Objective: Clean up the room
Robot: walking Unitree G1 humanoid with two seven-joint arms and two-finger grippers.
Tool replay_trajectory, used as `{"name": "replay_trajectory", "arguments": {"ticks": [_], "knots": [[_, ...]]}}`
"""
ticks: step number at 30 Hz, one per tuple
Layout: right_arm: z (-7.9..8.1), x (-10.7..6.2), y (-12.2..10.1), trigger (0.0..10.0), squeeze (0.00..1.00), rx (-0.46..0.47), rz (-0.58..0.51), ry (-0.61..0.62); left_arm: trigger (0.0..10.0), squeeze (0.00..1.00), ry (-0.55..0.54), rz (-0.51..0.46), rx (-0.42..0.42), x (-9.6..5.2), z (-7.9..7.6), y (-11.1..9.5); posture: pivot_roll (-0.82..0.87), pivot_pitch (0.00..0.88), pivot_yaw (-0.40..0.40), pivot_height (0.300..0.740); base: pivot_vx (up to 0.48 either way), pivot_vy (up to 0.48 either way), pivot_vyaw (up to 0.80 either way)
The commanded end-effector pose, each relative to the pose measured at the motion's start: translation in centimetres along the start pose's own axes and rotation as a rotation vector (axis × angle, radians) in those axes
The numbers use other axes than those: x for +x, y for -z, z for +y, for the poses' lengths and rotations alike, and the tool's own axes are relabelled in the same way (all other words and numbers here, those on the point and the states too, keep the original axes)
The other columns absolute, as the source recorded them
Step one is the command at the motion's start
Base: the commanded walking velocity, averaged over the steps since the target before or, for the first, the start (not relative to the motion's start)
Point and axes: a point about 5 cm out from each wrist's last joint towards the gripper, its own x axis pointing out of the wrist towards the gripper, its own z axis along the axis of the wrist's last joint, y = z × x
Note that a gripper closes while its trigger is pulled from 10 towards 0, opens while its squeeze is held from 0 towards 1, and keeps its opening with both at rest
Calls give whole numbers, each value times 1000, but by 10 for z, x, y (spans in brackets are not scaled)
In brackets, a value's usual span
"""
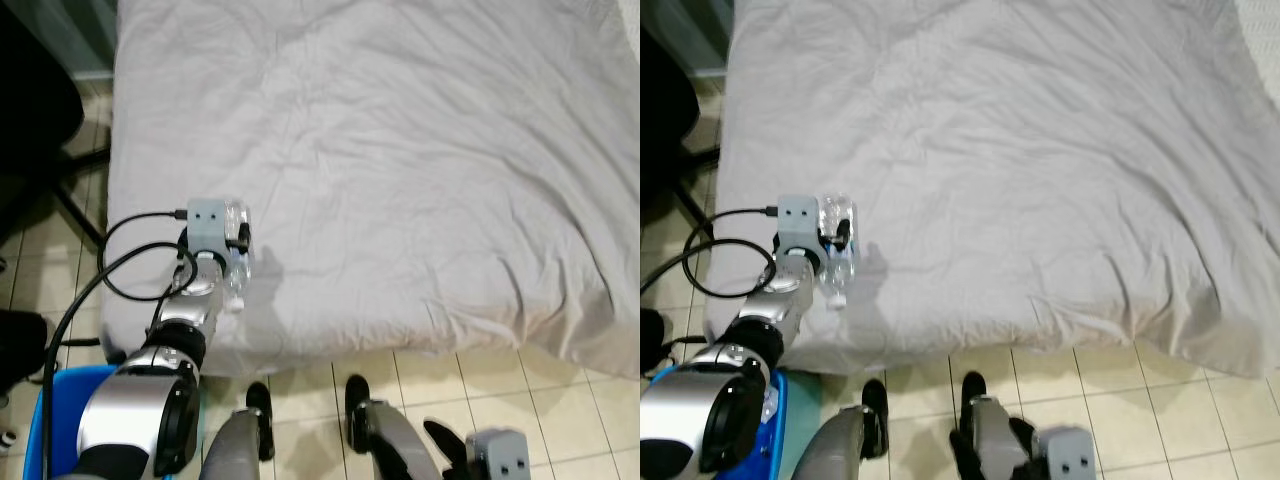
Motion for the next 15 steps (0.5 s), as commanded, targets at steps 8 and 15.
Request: {"name": "replay_trajectory", "arguments": {"ticks": [8, 15], "knots": [[1, -10, 1, 10000, 0, 22, 37, 44, 10000, 0, -59, 179, -3, -11, 9, 43, -312, 609, -32, 740, 0, 0, 0], [5, -13, 0, 10000, 0, 39, 42, 34, 2784, 0, 8, 242, -228, -15, 1, 55, -326, 611, -33, 740, 0, 0, 0]]}}
